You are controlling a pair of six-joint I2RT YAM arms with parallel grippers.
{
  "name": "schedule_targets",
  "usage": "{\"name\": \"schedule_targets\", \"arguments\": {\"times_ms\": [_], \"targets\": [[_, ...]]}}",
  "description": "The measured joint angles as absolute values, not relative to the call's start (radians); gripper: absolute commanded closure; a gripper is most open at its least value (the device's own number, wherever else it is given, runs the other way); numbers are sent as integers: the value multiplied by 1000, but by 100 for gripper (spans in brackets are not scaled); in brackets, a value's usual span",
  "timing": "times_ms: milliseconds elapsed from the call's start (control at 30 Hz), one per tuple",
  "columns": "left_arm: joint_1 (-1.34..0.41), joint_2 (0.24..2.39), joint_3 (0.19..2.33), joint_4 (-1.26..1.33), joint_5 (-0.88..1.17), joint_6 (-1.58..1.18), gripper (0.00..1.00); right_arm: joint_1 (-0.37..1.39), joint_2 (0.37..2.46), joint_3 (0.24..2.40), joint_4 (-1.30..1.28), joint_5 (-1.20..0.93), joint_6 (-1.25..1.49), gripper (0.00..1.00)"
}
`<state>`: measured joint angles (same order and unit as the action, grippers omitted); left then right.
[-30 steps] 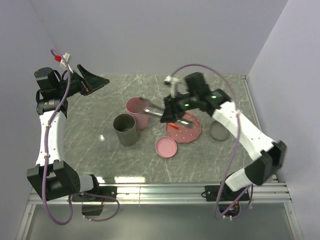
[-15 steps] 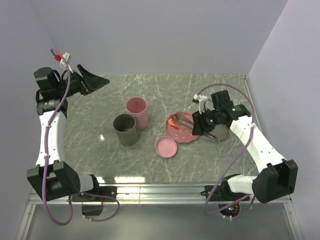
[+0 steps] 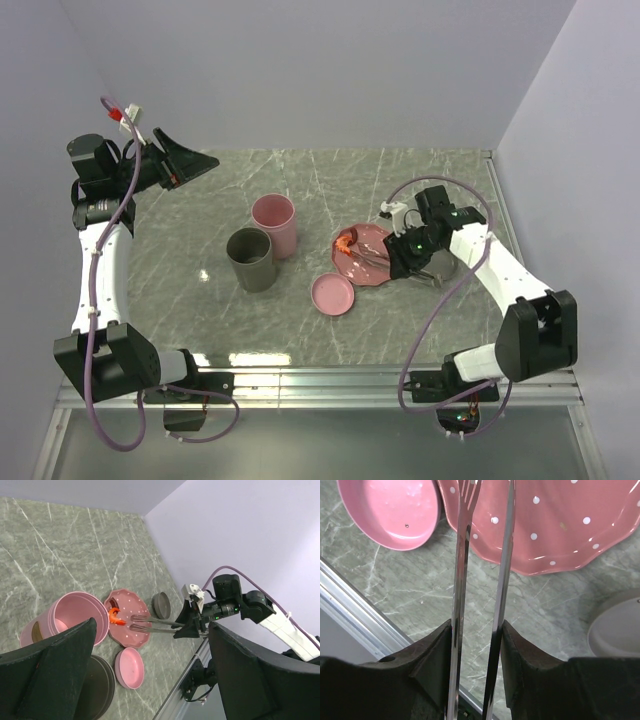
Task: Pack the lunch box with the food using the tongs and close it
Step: Pick up the food using the clamp
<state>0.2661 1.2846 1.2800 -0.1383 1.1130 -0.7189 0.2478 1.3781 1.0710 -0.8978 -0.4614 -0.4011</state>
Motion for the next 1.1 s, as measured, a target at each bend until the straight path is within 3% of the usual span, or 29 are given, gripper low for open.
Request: {"name": "schedule_targets", "arguments": {"times_ms": [1100], "targets": [[266, 1285, 1280, -127, 1128, -719, 1, 248, 1533, 1074, -760, -520, -291, 52]]}}
